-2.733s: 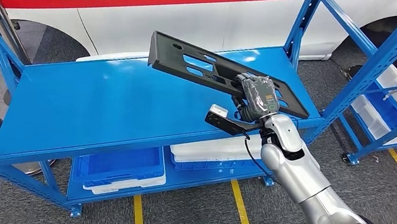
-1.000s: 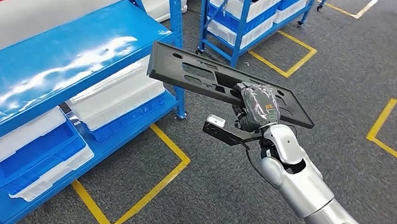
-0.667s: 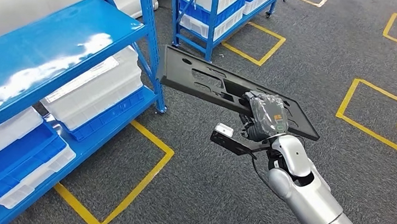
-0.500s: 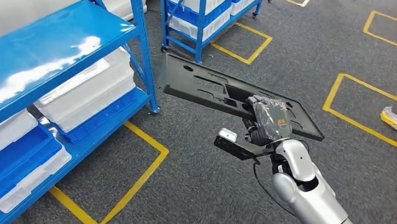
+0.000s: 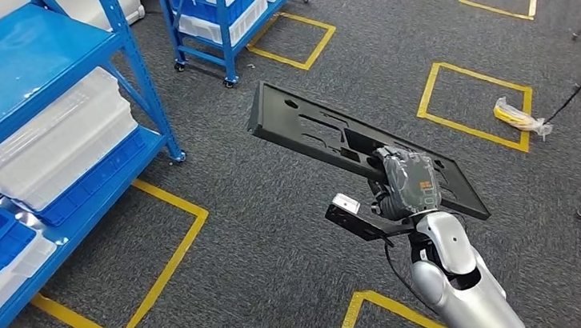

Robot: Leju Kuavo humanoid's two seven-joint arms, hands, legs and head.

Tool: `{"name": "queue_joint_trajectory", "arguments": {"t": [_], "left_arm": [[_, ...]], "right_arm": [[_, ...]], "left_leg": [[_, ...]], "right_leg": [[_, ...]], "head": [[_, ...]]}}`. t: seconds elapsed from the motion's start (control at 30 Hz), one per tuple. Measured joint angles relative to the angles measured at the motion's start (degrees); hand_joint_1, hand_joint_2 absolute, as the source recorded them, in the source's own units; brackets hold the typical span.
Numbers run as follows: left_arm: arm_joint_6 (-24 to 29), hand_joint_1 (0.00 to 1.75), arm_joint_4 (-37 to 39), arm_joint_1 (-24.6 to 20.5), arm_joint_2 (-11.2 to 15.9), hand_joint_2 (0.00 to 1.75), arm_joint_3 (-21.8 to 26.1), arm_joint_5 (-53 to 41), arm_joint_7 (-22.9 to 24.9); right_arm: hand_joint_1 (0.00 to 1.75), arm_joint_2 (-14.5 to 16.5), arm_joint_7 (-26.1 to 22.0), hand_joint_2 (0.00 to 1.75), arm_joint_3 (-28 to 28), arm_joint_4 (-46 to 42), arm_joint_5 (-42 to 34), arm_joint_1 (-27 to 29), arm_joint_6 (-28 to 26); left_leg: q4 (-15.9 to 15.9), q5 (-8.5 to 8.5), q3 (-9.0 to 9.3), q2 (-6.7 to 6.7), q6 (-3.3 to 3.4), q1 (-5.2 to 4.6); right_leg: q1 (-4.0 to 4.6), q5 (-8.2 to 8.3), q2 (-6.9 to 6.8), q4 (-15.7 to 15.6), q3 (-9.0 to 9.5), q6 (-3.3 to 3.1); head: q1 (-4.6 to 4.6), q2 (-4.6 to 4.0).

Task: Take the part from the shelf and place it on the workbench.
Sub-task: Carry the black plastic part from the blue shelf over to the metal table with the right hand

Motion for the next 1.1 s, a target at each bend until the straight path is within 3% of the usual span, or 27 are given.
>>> {"name": "queue_joint_trajectory", "arguments": {"t": [0.03,0.07,0.1,0.13,0.2,0.27,0.33,0.37,0.43,0.5,0.57,0.6,0.63,0.7,0.77,0.87,0.93,1.0,1.03,1.07,1.1], "left_arm": [[-0.05,0.00,-0.01,0.01,-0.02,1.75,-0.03,-0.07,0.26],[-0.06,0.00,-0.01,0.02,-0.03,1.75,-0.07,-0.13,0.52],[-0.07,0.00,-0.02,0.01,-0.05,1.75,-0.10,-0.16,0.73],[-0.06,0.00,-0.02,0.00,-0.06,1.75,-0.16,-0.18,0.92],[-0.04,0.00,-0.02,0.06,0.01,1.75,-0.29,-0.18,1.21],[-0.02,0.00,-0.02,0.14,0.11,1.75,-0.38,-0.18,1.37],[0.01,0.00,-0.03,-0.02,0.13,1.75,-0.40,-0.16,1.42],[0.03,0.00,-0.05,-0.14,0.08,1.75,-0.41,-0.12,1.42],[0.11,0.00,-0.11,-0.26,-0.02,1.75,-0.41,-0.02,1.37],[0.18,0.00,-0.15,-0.15,-0.08,1.75,-0.41,0.13,1.33],[0.24,0.00,-0.15,-0.06,-0.14,1.75,-0.41,0.33,1.34],[0.26,0.00,-0.15,-0.05,-0.17,1.75,-0.41,0.41,1.35],[0.27,0.00,-0.16,-0.06,-0.20,1.75,-0.41,0.50,1.36],[0.33,0.00,-0.16,-0.07,-0.21,1.75,-0.40,0.60,1.39],[0.40,0.00,-0.16,-0.07,-0.22,1.75,-0.39,0.65,1.48],[0.46,0.00,-0.17,-0.14,-0.25,1.75,-0.39,0.67,1.53],[0.48,0.00,-0.17,-0.16,-0.28,1.75,-0.38,0.69,1.50],[0.46,0.00,-0.17,-0.13,-0.34,1.75,-0.35,0.75,1.43],[0.45,0.00,-0.17,-0.12,-0.36,1.75,-0.33,0.78,1.40],[0.45,0.00,-0.17,-0.13,-0.38,1.75,-0.32,0.80,1.38],[0.45,0.00,-0.17,-0.14,-0.39,1.75,-0.30,0.80,1.37]], "right_arm": [[1.75,-0.02,-0.04,1.75,-0.05,-0.15,0.00,0.24,0.05],[1.75,-0.05,-0.08,1.75,-0.08,-0.26,0.00,0.51,0.18],[1.75,-0.15,-0.12,1.75,-0.08,-0.34,-0.01,0.73,0.41],[1.75,-0.27,-0.15,1.75,-0.10,-0.41,-0.03,0.86,0.71],[1.75,-0.51,-0.20,1.75,-0.23,-0.56,-0.10,0.87,1.25],[1.75,-0.59,-0.31,1.75,-0.35,-0.65,-0.17,0.76,1.63],[1.75,-0.70,-0.50,1.75,-0.39,-0.64,-0.33,0.71,1.90],[1.75,-0.84,-0.66,1.75,-0.41,-0.64,-0.46,0.72,1.98],[1.75,-1.20,-0.98,1.75,-0.48,-0.55,-0.84,0.43,2.16],[1.75,-1.36,-1.22,1.75,-0.51,-0.32,-1.10,0.02,2.41],[1.75,-1.36,-1.32,1.75,-0.51,-0.01,-1.17,-0.09,2.68],[1.75,-1.36,-1.33,1.75,-0.51,0.15,-1.18,-0.10,2.78],[1.75,-1.36,-1.33,1.75,-0.51,0.29,-1.18,-0.15,2.84],[1.75,-1.34,-1.33,1.75,-0.51,0.47,-1.18,-0.44,2.86],[1.75,-1.32,-1.33,1.75,-0.51,0.62,-1.19,-0.86,2.88],[1.75,-1.34,-1.35,1.75,-0.51,0.78,-1.25,-1.22,2.90],[1.75,-1.35,-1.36,1.75,-0.51,0.78,-1.28,-1.66,2.90],[1.75,-1.32,-1.43,1.75,-0.51,0.79,-1.30,-2.04,2.92],[1.75,-1.31,-1.46,1.75,-0.51,0.84,-1.30,-2.10,2.93],[1.75,-1.29,-1.50,1.75,-0.51,0.88,-1.31,-2.11,2.95],[1.75,-1.29,-1.51,1.75,-0.51,0.93,-1.32,-2.11,2.97]], "left_leg": [[3.35,-1.40,-1.29,-0.47,0.12,-0.04],[5.36,-1.77,-1.96,-0.66,0.36,-0.10],[5.26,-0.93,-1.65,-0.81,0.75,-0.20],[2.90,0.89,-0.29,-1.15,1.25,-0.36],[-4.60,4.39,3.71,-3.17,2.44,-0.75],[-9.32,5.56,6.13,-4.88,3.00,-0.97],[-10.94,5.84,6.75,-4.36,3.11,-1.04],[-11.91,6.27,7.07,-3.66,3.21,-0.97],[-13.88,7.24,7.64,-2.26,3.51,-0.76],[-14.43,7.64,7.56,-0.92,3.67,-0.68],[-14.08,7.53,7.21,0.46,3.54,-0.64],[-13.83,7.39,7.08,1.09,3.38,-0.59],[-13.49,7.18,6.98,1.71,3.14,-0.50],[-12.49,6.49,6.79,2.78,2.36,-0.48],[-11.68,5.87,6.62,3.64,1.58,-0.67],[-11.26,5.29,6.64,4.57,0.69,-0.57],[-8.24,3.12,5.35,2.65,0.18,-0.26],[-0.87,-0.55,1.77,0.06,0.06,-0.10],[2.87,-1.80,-0.21,-0.48,0.12,-0.09],[5.08,-2.00,-1.54,-0.72,0.25,-0.10],[5.05,-0.96,-1.87,-0.88,0.44,-0.10]], "right_leg": [[0.30,0.23,0.70,0.04,-0.31,-0.22],[0.61,0.41,1.43,0.11,-0.55,-0.36],[0.89,0.55,2.20,0.19,-0.72,-0.44],[1.09,0.65,2.95,0.29,-0.80,-0.47],[1.25,0.84,4.34,0.41,-0.95,-0.41],[1.01,1.32,5.64,0.25,-1.22,0.04],[0.65,2.07,6.92,-0.30,-1.46,0.82],[0.60,2.19,6.69,-0.43,-1.59,1.08],[0.76,0.58,4.26,1.57,-2.75,1.49],[0.61,-3.08,1.62,7.91,-5.70,1.99],[0.08,-4.80,0.99,13.21,-8.04,2.66],[-0.21,-4.11,0.77,13.08,-7.81,2.98],[-0.47,-2.55,0.38,10.82,-6.48,3.28],[-0.48,0.23,-1.61,3.63,-2.63,3.55],[-0.08,0.91,-2.62,0.04,-0.90,2.81],[0.20,0.97,-1.02,-0.08,-1.11,1.24],[0.13,1.21,0.02,-0.43,-1.02,0.44],[0.27,1.29,1.07,-0.52,-1.02,0.01],[0.42,1.28,1.69,-0.50,-1.04,-0.08],[0.58,1.26,2.36,-0.47,-1.01,-0.13],[0.72,1.24,3.10,-0.42,-0.94,-0.15]], "head": [[0.01,0.00],[0.01,0.00],[0.01,0.00],[0.01,0.00],[0.02,0.00],[0.01,0.00],[0.01,0.00],[0.02,0.00],[0.03,0.00],[0.04,0.00],[0.05,0.00],[0.05,0.00],[0.05,0.00],[0.05,0.00],[0.03,0.00],[0.02,0.00],[0.01,0.00],[0.01,0.00],[0.02,0.00],[0.01,0.00],[0.02,0.00]]}}
